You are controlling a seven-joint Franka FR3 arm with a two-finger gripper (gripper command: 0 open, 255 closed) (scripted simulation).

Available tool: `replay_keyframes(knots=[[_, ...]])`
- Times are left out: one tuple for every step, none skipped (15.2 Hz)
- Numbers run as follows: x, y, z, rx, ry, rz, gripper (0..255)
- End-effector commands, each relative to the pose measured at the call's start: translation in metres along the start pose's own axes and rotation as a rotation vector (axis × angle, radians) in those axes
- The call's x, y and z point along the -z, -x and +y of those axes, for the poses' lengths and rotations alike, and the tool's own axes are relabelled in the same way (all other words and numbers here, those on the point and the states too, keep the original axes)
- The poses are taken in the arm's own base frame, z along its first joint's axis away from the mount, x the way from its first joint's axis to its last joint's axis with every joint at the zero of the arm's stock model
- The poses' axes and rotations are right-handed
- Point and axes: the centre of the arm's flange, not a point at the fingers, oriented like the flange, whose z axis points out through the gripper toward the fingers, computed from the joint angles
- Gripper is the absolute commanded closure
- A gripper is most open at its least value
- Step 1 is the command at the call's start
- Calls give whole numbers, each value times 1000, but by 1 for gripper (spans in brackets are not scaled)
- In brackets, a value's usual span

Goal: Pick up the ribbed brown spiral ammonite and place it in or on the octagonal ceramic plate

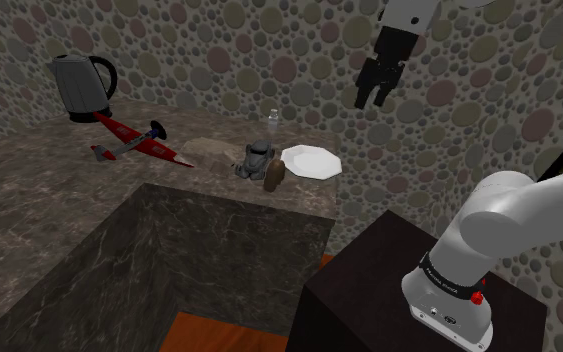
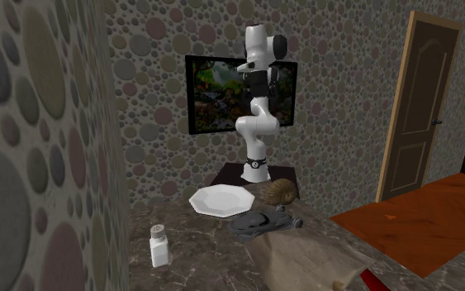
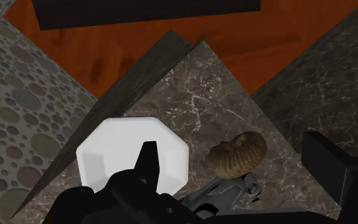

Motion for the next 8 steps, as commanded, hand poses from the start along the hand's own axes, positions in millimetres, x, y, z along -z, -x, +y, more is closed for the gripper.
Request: replay_keyframes(knots=[[0, 0, 0, 0, 0, 0, 0], [-10, -8, -5, -20, 2, -2, 0], [-20, -16, -10, -40, 5, -4, 0], [-30, -24, -14, -60, 7, -5, 0], [-39, -32, -18, -80, 10, -7, 0], [-49, -40, -23, -100, 12, -9, 0], [-59, -48, -27, -119, 15, -11, 0], [-69, -57, -30, -139, 17, -13, 0]])
